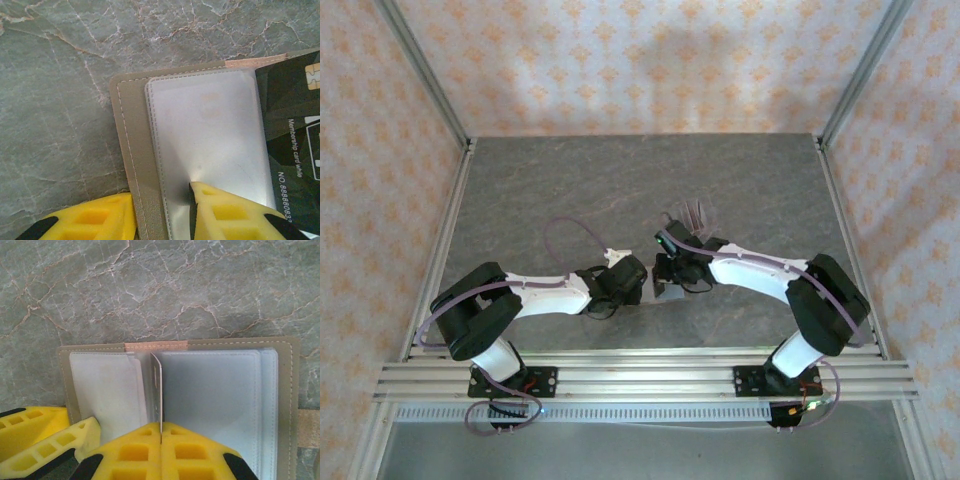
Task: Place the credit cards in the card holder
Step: Insert the credit card into the card slot.
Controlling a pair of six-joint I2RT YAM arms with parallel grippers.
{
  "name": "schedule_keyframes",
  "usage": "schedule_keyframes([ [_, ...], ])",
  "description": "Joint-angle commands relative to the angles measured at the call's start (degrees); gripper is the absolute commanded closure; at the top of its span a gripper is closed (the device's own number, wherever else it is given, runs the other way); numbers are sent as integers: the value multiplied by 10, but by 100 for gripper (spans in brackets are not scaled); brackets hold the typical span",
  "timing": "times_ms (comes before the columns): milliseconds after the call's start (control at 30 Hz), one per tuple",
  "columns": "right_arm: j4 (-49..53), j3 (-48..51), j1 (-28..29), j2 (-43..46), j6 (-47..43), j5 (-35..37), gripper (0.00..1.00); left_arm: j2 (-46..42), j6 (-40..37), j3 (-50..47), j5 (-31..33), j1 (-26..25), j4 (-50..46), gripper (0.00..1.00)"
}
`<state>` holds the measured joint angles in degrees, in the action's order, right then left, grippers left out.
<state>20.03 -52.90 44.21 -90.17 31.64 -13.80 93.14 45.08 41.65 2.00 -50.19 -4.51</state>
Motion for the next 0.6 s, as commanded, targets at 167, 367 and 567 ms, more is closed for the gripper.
schedule_keyframes([
  [167, 5, 19, 3, 66, -5, 30, 100, 11, 2, -9, -46, 5, -1, 63],
  [367, -47, 59, 3, 98, -3, 19, 100, -41, -9, 19, -28, 4, -72, 57],
  [567, -130, 109, -13, 116, -2, -8, 100, -11, -28, 78, -7, 8, -125, 54],
])
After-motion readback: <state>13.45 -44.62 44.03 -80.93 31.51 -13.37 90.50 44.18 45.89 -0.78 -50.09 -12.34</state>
